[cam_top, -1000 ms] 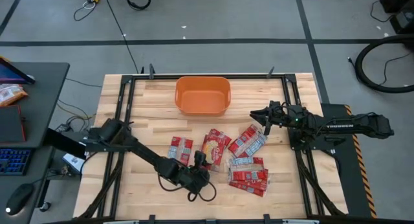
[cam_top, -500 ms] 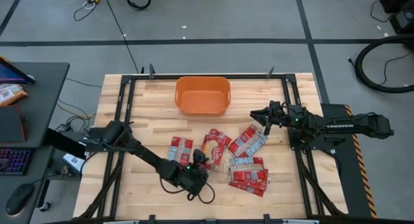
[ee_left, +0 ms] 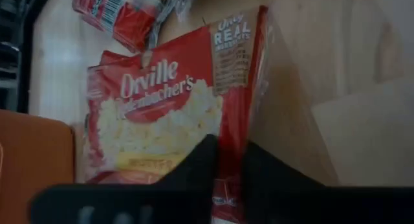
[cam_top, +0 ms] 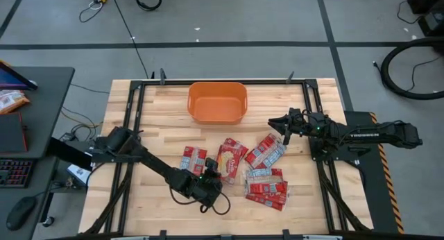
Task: Sort popcorn bags into baskets
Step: Put the red popcorn bag into the orange bin
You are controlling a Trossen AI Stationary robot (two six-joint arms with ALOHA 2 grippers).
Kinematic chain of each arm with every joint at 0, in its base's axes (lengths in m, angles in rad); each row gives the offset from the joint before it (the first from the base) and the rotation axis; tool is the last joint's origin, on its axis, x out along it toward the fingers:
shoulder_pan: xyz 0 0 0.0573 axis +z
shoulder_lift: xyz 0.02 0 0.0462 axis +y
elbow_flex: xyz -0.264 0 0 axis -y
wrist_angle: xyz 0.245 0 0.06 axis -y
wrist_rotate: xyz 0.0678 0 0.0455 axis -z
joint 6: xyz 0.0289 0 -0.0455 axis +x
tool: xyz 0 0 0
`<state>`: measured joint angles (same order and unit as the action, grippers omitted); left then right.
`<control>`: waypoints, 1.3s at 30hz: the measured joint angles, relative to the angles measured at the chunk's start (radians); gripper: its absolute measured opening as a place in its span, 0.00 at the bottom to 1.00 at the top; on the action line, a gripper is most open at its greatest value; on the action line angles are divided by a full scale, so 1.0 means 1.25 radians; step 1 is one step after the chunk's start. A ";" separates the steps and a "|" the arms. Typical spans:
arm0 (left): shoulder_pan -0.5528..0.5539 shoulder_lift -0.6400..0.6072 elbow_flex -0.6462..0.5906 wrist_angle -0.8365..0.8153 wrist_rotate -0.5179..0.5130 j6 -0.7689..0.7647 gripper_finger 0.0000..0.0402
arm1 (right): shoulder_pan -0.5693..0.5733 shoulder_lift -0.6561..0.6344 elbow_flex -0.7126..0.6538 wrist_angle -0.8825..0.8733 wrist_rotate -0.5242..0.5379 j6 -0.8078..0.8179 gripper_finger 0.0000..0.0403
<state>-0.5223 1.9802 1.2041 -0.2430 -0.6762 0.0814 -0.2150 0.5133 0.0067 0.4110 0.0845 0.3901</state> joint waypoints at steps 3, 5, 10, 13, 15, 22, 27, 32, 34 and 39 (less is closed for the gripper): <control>0.014 -0.056 0.000 -0.018 0.043 -0.004 0.02 | 0.000 0.000 0.000 0.000 0.000 0.000 0.22; 0.029 -0.102 0.000 -0.034 0.057 -0.017 0.03 | 0.000 0.000 0.000 0.001 0.000 0.000 0.22; 0.089 -0.235 0.000 -0.082 0.062 -0.058 0.03 | 0.000 0.000 0.000 0.005 0.000 0.000 0.22; 0.133 -0.317 0.000 -0.088 0.074 -0.077 0.02 | 0.000 0.000 0.000 0.006 0.000 0.000 0.22; 0.163 -0.369 0.000 -0.083 0.076 -0.062 0.02 | 0.000 0.000 0.000 0.006 0.000 0.000 0.22; 0.315 -0.470 0.000 -0.079 0.094 0.056 0.02 | 0.000 0.000 0.000 0.006 0.000 0.000 0.22; 0.460 -0.460 0.000 -0.068 0.194 0.207 0.01 | 0.000 0.000 0.000 0.006 0.000 0.000 0.22; 0.596 -0.437 0.000 -0.047 0.402 0.358 0.01 | 0.000 0.000 0.000 0.006 0.000 0.000 0.22; 0.643 -0.433 0.000 -0.042 0.485 0.415 0.01 | 0.000 0.003 0.000 0.011 0.000 0.000 0.22; 0.742 -0.417 0.000 -0.025 0.602 0.453 0.02 | 0.000 0.003 0.000 0.012 0.000 0.000 0.22</control>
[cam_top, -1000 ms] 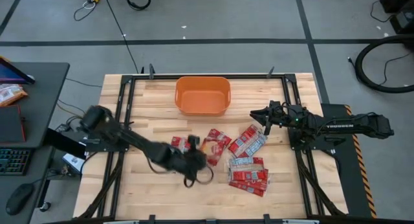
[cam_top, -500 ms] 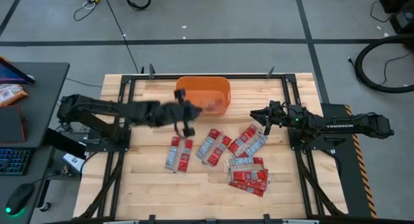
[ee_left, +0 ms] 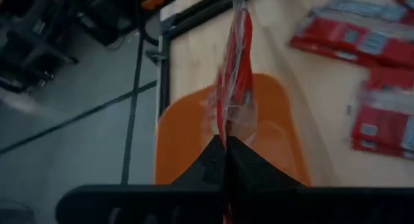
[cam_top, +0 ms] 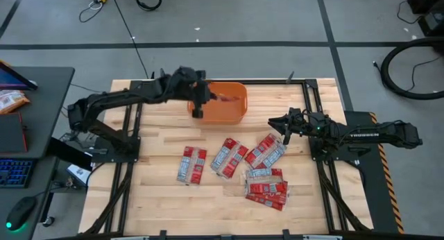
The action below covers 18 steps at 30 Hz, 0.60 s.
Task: Sort popcorn bags into baskets
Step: Put the red popcorn bag into the orange bin
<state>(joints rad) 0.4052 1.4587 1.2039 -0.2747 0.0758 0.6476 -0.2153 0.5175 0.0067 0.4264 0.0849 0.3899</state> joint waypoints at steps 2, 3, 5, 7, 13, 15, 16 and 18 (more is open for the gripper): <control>0.036 0.002 0.000 -0.010 0.044 -0.051 0.03 | 0.000 0.001 0.000 0.004 -0.001 0.000 0.22; 0.051 0.005 0.000 -0.015 0.072 -0.077 0.03 | 0.000 0.002 0.000 0.006 0.000 0.000 0.22; 0.074 0.011 0.000 -0.011 0.128 -0.119 0.03 | 0.000 0.002 0.000 0.006 0.000 0.000 0.22; 0.091 0.012 0.000 -0.011 0.171 -0.157 0.02 | 0.000 0.005 0.000 0.006 0.000 0.000 0.22; 0.104 0.049 0.000 -0.007 0.234 -0.144 0.02 | 0.000 0.005 0.000 0.006 0.000 0.000 0.22; 0.103 0.069 0.000 -0.006 0.232 -0.113 0.02 | 0.000 0.005 0.000 0.005 0.000 0.000 0.22; 0.103 0.080 0.000 -0.003 0.232 -0.094 0.02 | 0.000 0.005 0.000 0.005 0.000 0.000 0.22; 0.103 0.100 0.000 0.009 0.233 -0.054 0.02 | 0.000 0.005 0.000 0.007 0.000 0.000 0.22</control>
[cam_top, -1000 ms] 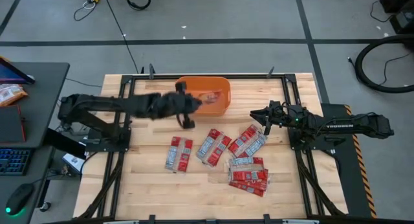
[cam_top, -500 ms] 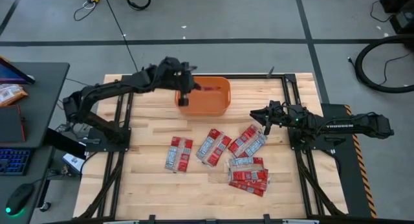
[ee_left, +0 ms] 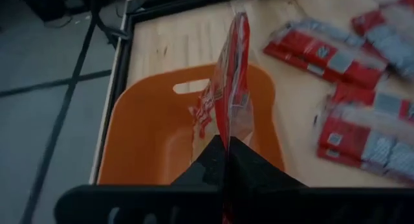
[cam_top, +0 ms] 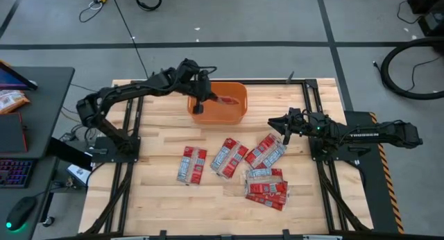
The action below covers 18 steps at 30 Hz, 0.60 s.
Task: Sort popcorn bags into baskets
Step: Put the red popcorn bag into the orange bin
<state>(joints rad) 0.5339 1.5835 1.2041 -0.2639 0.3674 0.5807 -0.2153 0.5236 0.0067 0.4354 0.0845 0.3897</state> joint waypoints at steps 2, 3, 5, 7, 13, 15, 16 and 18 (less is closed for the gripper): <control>0.000 0.014 0.000 0.011 0.012 0.041 0.02 | 0.000 0.000 0.000 -0.001 0.000 0.000 0.22; 0.000 0.022 0.000 0.023 0.018 0.063 0.02 | 0.000 0.000 0.000 0.000 0.000 0.000 0.22; 0.004 0.034 0.000 0.023 0.019 0.099 0.02 | 0.000 0.000 0.000 -0.001 0.000 0.000 0.22; 0.007 0.047 0.000 0.026 0.019 0.155 0.02 | 0.000 0.000 0.000 0.000 0.000 0.000 0.22; 0.012 0.060 0.000 0.022 -0.070 0.299 0.04 | 0.000 0.000 0.000 -0.001 0.000 0.000 0.22; 0.011 0.060 0.000 0.022 -0.103 0.343 0.05 | 0.000 0.000 0.000 -0.001 0.000 0.000 0.22; 0.011 0.060 0.000 0.022 -0.114 0.364 0.06 | 0.000 0.000 0.000 -0.001 0.000 0.000 0.22; 0.010 0.060 0.000 0.020 -0.129 0.402 0.08 | 0.000 0.000 0.000 -0.002 0.000 0.000 0.22</control>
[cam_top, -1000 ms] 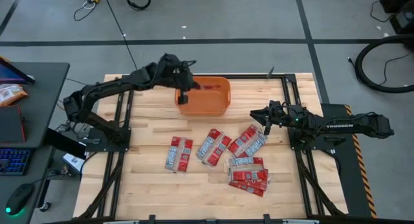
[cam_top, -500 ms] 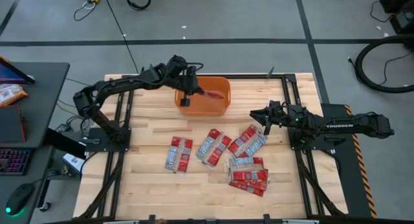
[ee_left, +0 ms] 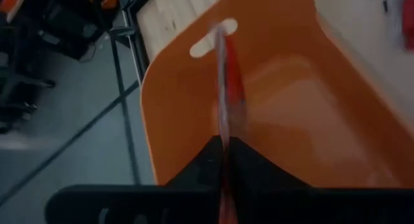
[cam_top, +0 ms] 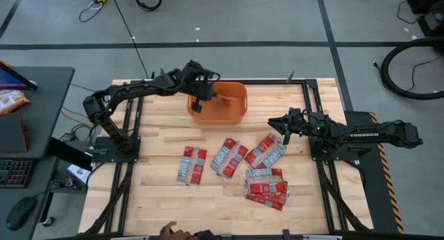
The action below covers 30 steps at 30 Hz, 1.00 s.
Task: Sort popcorn bags into baskets
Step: Put the red popcorn bag into the orange bin
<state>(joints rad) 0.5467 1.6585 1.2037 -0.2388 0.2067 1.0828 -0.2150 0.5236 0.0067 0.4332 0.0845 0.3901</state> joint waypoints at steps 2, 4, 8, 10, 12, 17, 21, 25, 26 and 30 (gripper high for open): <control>-0.002 0.000 0.000 -0.003 -0.019 0.012 0.10 | 0.000 0.000 0.000 0.000 0.000 0.000 0.22; -0.005 0.000 0.000 -0.004 -0.038 0.013 0.13 | 0.000 0.000 0.000 0.000 0.000 0.000 0.22; -0.013 -0.002 0.000 -0.004 -0.112 0.001 0.20 | 0.000 0.000 0.000 0.000 0.000 0.000 0.22; -0.020 -0.003 0.000 -0.004 -0.154 -0.015 0.23 | 0.000 0.000 0.000 0.000 0.000 0.000 0.22; -0.029 -0.004 0.000 -0.011 -0.190 -0.023 0.24 | 0.000 0.000 0.000 0.000 0.000 0.000 0.22; -0.054 -0.004 0.000 -0.073 -0.289 -0.019 0.25 | 0.000 0.000 0.000 0.000 0.000 0.000 0.22; -0.067 -0.004 0.000 -0.120 -0.407 -0.027 0.25 | 0.000 0.000 0.000 0.000 0.000 0.000 0.22; -0.074 -0.004 0.000 -0.125 -0.524 -0.077 0.25 | 0.000 0.000 0.000 0.000 0.000 0.000 0.22; -0.075 -0.004 0.000 -0.125 -0.553 -0.090 0.25 | 0.000 0.000 0.000 0.000 0.000 0.000 0.22; -0.079 -0.004 0.000 -0.124 -0.663 -0.149 0.25 | 0.000 0.000 0.000 0.000 0.000 0.000 0.22</control>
<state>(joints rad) 0.4476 1.6535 1.2041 -0.3944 -0.6223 0.8966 -0.2150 0.5236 0.0067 0.4328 0.0845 0.3899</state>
